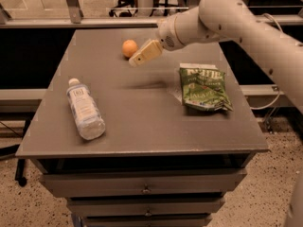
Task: Pick orange
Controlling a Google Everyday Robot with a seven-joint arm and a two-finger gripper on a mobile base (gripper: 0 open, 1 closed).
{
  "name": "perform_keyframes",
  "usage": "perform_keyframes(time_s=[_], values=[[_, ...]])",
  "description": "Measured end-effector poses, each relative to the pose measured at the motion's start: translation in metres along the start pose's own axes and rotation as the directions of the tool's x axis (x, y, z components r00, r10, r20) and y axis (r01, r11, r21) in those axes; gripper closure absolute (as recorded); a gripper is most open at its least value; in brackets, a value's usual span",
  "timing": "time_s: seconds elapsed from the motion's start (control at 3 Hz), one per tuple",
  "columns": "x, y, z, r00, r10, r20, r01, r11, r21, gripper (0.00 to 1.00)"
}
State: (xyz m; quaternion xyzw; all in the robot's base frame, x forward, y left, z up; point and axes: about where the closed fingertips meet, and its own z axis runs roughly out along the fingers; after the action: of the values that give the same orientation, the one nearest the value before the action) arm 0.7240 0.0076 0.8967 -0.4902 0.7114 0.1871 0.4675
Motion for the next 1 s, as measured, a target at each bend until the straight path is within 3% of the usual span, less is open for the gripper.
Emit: perform_keyframes(time_s=[1.0], values=[[0.012,-0.029,0.08,0.989,0.128,0.08,-0.127,0.9918,-0.007,0.0]])
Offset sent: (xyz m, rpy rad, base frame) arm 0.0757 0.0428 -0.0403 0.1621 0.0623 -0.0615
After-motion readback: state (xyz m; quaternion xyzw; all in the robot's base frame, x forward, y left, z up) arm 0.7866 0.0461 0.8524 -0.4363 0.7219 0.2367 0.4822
